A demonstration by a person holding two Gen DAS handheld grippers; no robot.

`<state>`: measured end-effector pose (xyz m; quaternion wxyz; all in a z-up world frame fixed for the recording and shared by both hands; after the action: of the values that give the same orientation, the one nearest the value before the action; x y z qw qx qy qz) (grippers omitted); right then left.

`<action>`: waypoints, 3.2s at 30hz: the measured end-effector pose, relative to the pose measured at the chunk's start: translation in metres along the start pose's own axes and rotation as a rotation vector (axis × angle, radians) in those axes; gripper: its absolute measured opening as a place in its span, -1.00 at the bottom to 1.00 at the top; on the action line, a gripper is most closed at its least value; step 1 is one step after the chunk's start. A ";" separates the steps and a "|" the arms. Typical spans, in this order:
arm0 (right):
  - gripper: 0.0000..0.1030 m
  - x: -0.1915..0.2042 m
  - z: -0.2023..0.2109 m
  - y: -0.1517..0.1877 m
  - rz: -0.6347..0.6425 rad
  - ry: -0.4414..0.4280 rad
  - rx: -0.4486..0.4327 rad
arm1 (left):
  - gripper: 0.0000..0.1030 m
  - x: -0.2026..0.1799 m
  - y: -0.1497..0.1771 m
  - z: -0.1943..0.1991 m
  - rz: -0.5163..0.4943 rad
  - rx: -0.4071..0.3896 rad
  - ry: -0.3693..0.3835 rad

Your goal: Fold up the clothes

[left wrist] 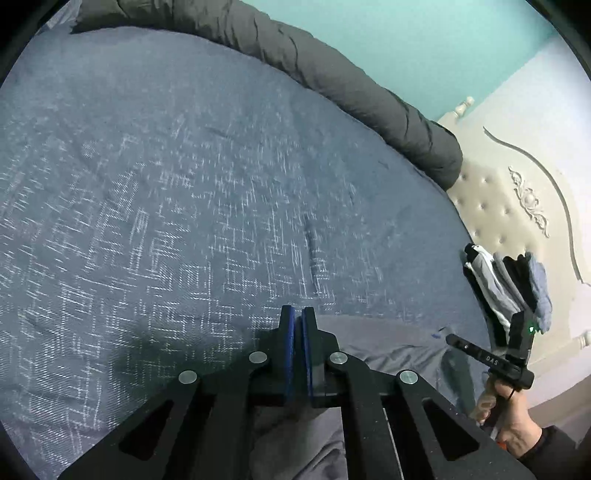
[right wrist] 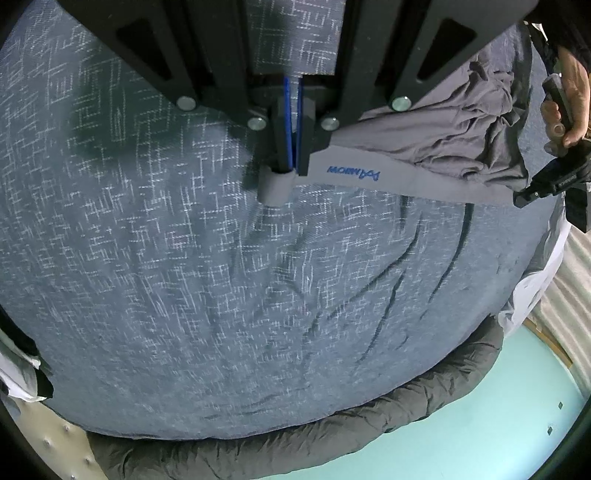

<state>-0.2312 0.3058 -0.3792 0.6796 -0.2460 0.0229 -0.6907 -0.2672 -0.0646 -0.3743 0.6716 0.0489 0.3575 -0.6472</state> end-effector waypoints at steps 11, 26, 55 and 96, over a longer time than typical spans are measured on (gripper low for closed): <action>-0.97 0.036 0.036 -0.035 0.046 -0.083 -0.132 | -0.92 -0.056 -0.032 0.072 -0.179 -0.243 -0.096; -0.97 0.081 -0.006 -0.128 0.083 -0.037 -0.144 | -0.92 -0.018 -0.080 0.056 -0.116 -0.276 -0.214; 0.04 0.043 -0.010 0.025 -0.108 -0.178 0.016 | -0.30 0.038 0.017 0.037 0.010 -0.069 -0.295; -0.97 -0.034 0.031 0.040 -0.222 0.005 -0.063 | -0.30 0.045 0.075 0.035 0.056 0.061 -0.173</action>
<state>-0.1845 0.3448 -0.3772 0.5907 -0.2665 0.0186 -0.7614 -0.1890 -0.1088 -0.4029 0.7158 0.0233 0.2769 -0.6406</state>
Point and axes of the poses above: each gripper's, at about its wrist camera, not at the fingertips, and z roughly against the way its jaws point, x to its left, y to its underside, the point moved 7 cm from there along -z, roughly the way its jaws point, and after that the axes turned 8 degrees about x, right-handed, at the moved point
